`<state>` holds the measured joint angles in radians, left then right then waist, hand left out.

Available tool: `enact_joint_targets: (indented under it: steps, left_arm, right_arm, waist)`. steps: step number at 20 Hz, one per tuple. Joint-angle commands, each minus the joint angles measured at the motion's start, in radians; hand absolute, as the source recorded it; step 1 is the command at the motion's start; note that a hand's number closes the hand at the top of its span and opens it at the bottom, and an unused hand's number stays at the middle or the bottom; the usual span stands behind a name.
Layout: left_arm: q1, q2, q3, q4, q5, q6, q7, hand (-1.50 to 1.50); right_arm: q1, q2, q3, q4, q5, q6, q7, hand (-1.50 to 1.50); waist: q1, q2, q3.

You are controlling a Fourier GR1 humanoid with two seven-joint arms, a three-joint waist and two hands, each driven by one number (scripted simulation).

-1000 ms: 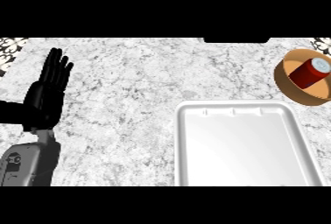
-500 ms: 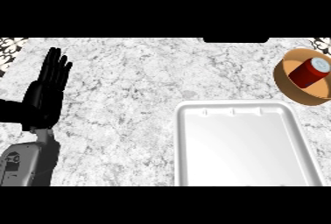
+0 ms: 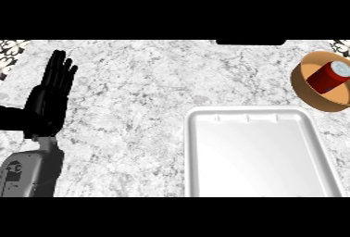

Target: Pick the can from the tray and place it in the pot

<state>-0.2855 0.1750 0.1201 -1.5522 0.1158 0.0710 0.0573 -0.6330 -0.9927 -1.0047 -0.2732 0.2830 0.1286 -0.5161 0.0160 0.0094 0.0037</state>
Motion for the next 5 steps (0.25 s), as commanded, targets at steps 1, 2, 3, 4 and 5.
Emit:
enact_joint_targets:
  steps: [1, 2, 3, 4, 5]
  left_arm:
    - [-0.003, -0.027, -0.023, -0.002, -0.02, 0.023, 0.005, 0.0]
    - [-0.056, -0.002, 0.002, 0.046, 0.003, 0.001, 0.015, 0.0]
    - [-0.004, -0.012, -0.007, 0.024, -0.015, 0.007, -0.024, 0.0]
    - [-0.055, 0.006, 0.022, 0.064, 0.008, -0.004, -0.014, 0.0]
    - [-0.027, 0.01, 0.005, 0.021, -0.003, -0.004, 0.007, 0.0]
  right_arm:
    - [0.05, -0.043, -0.023, 0.048, -0.028, 0.026, -0.042, -1.5]
    - [0.027, -0.062, -0.009, 0.039, -0.024, 0.027, -0.023, -1.5]
    - [0.058, -0.071, -0.028, 0.048, -0.038, 0.034, -0.049, -1.5]
    - [0.105, -0.097, -0.036, 0.055, -0.052, 0.11, -0.062, -1.5]
    - [0.083, -0.107, -0.023, 0.056, -0.036, 0.064, -0.044, -1.5]
  waist:
    - [0.009, 0.005, 0.002]
    - [0.005, 0.004, 0.001]
    - [0.008, 0.005, 0.002]
    - [-0.008, 0.002, 0.001]
    - [0.01, 0.005, 0.003]
